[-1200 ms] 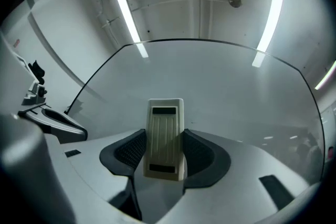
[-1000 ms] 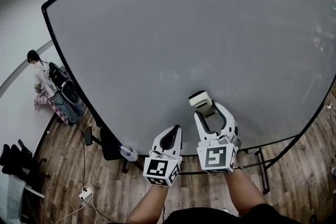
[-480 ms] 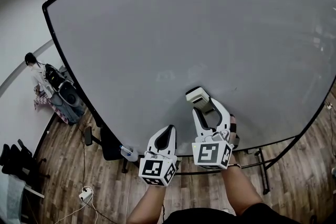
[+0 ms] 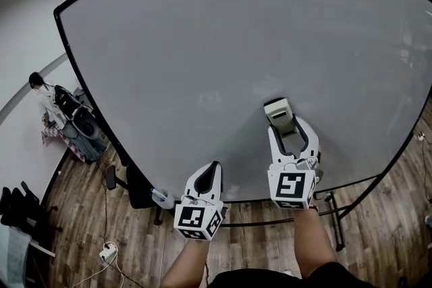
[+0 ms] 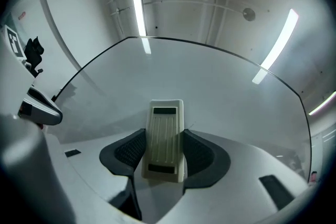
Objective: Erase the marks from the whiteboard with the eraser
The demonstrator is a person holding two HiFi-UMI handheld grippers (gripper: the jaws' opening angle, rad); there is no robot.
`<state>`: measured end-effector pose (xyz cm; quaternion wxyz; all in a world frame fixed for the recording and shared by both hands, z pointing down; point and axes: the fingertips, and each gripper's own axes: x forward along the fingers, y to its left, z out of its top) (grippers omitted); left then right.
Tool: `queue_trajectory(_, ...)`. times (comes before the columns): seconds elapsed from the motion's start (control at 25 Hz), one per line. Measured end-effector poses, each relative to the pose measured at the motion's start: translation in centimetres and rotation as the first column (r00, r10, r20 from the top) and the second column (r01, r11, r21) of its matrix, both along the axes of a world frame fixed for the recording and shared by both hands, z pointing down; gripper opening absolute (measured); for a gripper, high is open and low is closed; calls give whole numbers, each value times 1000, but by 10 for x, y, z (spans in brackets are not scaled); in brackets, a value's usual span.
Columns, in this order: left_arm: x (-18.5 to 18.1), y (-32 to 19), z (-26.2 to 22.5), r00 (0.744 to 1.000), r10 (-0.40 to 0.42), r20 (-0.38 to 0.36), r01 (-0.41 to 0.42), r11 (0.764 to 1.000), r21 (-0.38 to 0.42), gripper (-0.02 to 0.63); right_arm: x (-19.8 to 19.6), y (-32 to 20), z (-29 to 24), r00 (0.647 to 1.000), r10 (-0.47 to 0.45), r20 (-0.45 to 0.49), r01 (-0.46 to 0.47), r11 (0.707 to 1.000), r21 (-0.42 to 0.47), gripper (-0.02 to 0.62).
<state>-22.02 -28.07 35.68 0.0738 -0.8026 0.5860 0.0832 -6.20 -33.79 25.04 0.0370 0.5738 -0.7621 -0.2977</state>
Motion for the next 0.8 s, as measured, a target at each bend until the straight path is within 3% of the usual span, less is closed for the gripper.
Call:
queue_trajectory(0.4,23,0,-9,999,37,26,-38,999,14,21,80,-14,-20,985,118,124,-118,993,-8,245)
queue_trajectory(0.8,33,6,-12,998,54,32,-54,998,20,21,172,-23,-26,934,270,233,-270,962,-34,247)
